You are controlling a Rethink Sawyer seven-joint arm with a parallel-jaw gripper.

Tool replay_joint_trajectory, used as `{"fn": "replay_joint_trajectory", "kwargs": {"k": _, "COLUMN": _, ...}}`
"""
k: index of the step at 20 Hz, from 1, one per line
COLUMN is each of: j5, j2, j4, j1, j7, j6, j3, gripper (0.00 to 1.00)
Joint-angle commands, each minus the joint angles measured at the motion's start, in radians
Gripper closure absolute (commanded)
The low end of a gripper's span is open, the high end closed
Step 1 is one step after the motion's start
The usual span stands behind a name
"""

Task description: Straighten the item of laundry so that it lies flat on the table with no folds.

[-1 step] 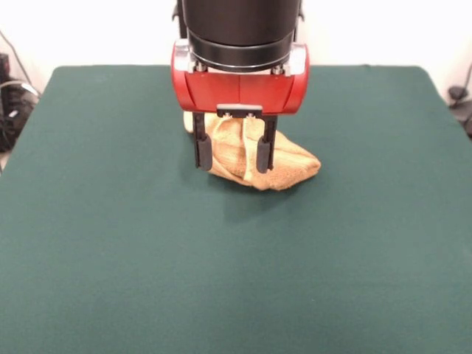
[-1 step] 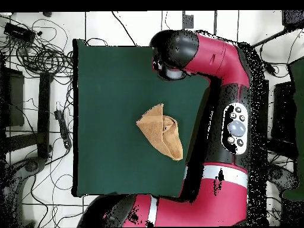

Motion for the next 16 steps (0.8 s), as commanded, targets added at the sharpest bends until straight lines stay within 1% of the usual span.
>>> {"fn": "replay_joint_trajectory", "kwargs": {"k": 1, "j5": 0.017, "j2": 0.121, "j4": -0.091, "j1": 0.009, "j7": 0.140, "j6": 0.150, "j3": 0.077, "gripper": 0.00}}
{"fn": "replay_joint_trajectory", "kwargs": {"k": 6, "j5": 0.017, "j2": 0.193, "j4": -0.241, "j1": 0.005, "j7": 0.151, "j6": 0.233, "j3": 0.073, "gripper": 0.00}}
{"fn": "replay_joint_trajectory", "kwargs": {"k": 8, "j5": 0.016, "j2": 0.210, "j4": -0.278, "j1": 0.005, "j7": 0.152, "j6": 0.256, "j3": 0.069, "gripper": 0.00}}
{"fn": "replay_joint_trajectory", "kwargs": {"k": 12, "j5": 0.019, "j2": 0.217, "j4": -0.293, "j1": 0.008, "j7": 0.160, "j6": 0.273, "j3": 0.063, "gripper": 0.00}}
{"fn": "replay_joint_trajectory", "kwargs": {"k": 16, "j5": 0.023, "j2": 0.207, "j4": -0.273, "j1": 0.010, "j7": 0.166, "j6": 0.270, "j3": 0.057, "gripper": 0.00}}
